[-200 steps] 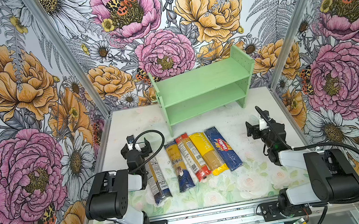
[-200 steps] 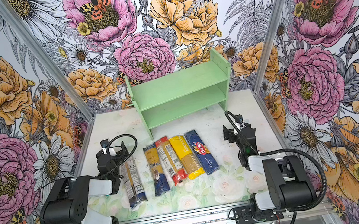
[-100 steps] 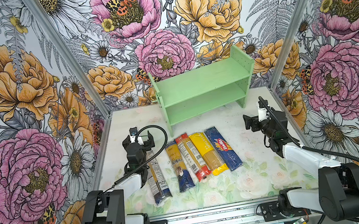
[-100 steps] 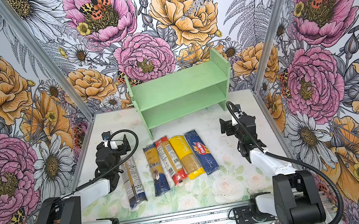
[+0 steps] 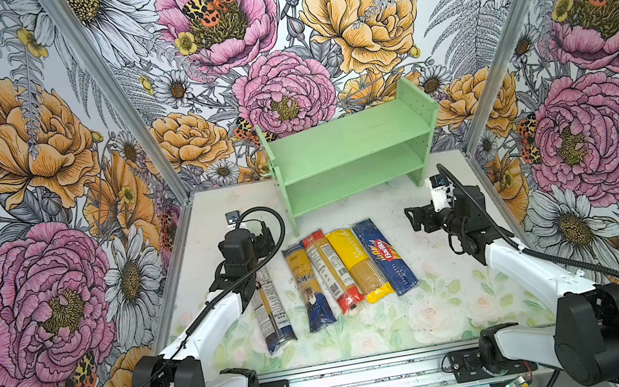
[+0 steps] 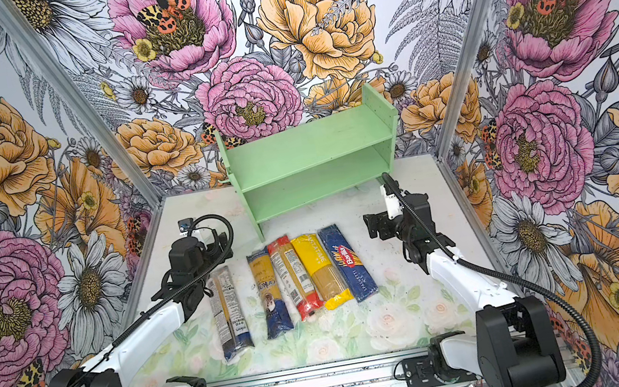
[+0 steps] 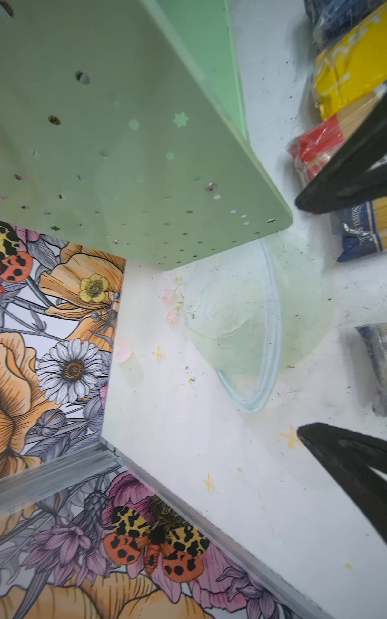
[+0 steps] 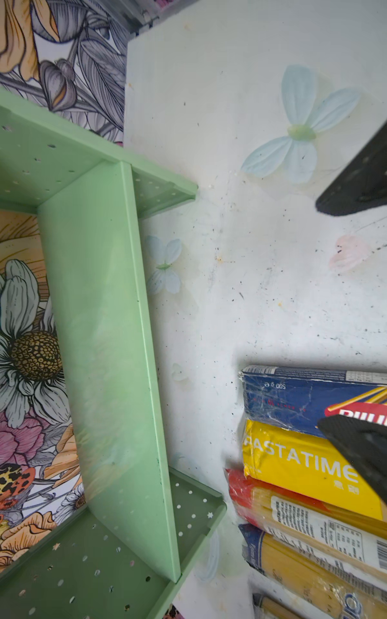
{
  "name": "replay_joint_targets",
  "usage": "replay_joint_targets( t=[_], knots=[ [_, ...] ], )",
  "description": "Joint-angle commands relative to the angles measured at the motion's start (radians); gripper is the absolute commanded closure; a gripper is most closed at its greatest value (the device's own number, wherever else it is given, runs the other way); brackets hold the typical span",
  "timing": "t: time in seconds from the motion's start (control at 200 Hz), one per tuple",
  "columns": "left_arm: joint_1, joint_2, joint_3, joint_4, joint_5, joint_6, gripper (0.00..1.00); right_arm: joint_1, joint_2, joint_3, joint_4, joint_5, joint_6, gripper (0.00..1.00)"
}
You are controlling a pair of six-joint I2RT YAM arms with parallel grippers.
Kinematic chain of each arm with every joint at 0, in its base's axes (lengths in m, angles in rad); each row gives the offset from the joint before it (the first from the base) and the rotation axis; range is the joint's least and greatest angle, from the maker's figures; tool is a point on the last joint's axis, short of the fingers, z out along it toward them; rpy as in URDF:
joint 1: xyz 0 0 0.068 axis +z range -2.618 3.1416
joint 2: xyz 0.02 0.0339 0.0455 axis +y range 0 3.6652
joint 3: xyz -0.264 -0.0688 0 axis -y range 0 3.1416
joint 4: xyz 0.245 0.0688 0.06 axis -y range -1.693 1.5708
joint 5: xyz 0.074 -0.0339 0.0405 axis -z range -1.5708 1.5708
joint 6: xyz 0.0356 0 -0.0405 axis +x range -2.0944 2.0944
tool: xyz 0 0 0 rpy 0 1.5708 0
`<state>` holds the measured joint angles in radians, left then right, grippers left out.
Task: Place and organize the pasta boxes and bags onto the shelf
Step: 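Move left gripper over the clear spaghetti bag while right gripper nears Barilla box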
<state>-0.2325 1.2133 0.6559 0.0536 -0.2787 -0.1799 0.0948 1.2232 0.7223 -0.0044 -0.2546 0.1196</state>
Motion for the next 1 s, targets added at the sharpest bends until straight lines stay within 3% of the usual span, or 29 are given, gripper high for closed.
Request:
replay_joint_targets(
  t=[0.0, 0.52, 0.991],
  knots=[
    [-0.023, -0.037, 0.027, -0.171, 0.002, -0.105, 0.01, 0.021, 0.011, 0.04, -0.032, -0.062, 0.042, 0.05],
    [-0.093, -0.125, -0.002, -0.44, 0.029, -0.399, 0.01, 0.154, 0.064, 0.067, -0.047, -0.043, 0.083, 0.06],
    [-0.195, -0.043, 0.011, -0.557, 0.056, -0.565, 0.01, 0.214, 0.096, 0.1, -0.077, -0.053, 0.092, 0.05]
  ],
)
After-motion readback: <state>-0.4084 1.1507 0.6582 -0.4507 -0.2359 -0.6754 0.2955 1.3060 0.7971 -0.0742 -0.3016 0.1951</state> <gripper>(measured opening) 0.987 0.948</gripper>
